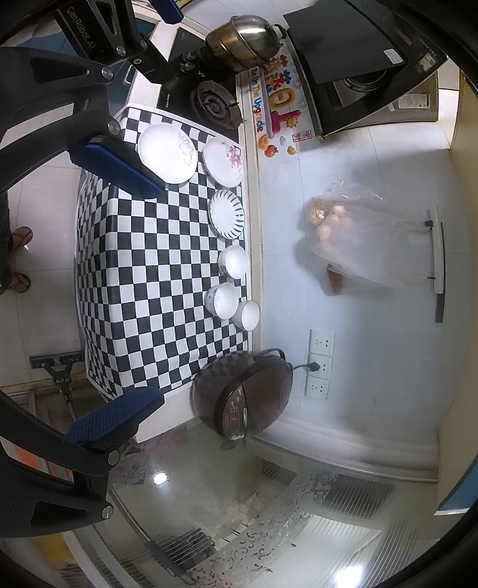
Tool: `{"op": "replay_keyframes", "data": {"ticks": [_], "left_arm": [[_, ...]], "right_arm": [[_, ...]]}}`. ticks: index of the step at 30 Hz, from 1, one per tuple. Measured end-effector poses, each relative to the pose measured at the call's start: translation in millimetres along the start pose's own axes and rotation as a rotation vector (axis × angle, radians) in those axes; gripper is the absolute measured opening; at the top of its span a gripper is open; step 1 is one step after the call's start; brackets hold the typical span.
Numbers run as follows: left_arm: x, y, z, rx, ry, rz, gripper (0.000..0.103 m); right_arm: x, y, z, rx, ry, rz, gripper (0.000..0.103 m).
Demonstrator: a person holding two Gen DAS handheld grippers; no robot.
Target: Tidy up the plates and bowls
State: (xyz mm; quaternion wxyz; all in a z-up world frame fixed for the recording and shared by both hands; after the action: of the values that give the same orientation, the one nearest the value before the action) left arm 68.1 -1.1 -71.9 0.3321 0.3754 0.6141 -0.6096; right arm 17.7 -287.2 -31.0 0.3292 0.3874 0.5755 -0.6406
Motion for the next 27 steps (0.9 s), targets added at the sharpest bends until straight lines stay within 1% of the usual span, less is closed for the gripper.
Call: {"op": "replay_keyframes", "data": {"ticks": [1,7,27], "left_arm": [[-3.3,-4.9,0.7,-0.002,0.001,0.003,0.103],[-3.0,-6.5,0.2,0.000,-0.003,0.003,0.103],[-4.3,-11.8,0.7,0.001,-0.010,0.009,0.103]], "right_arm": [[0.1,0.4,0.3,0.002,-0.001,0.001,0.103],[-1.6,-9.1,1.2,0.000,0.001,0.002,0.103],[-1.6,-13.5,-0.4,-0.001,-0.001,0.008,0.103]]}}
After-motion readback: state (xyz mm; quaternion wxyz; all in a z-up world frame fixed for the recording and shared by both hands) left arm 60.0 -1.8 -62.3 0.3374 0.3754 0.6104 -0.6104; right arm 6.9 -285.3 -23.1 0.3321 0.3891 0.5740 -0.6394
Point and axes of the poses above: each gripper's, at about its wrist camera, not at the fingertips, and y roughly the way its jaws point, z to its right, x to its underside, the point moved 10 cm from there along y, roughly the way its jaws point, and after that the axes turned 15 degrees about z, right-handed, at the moved point
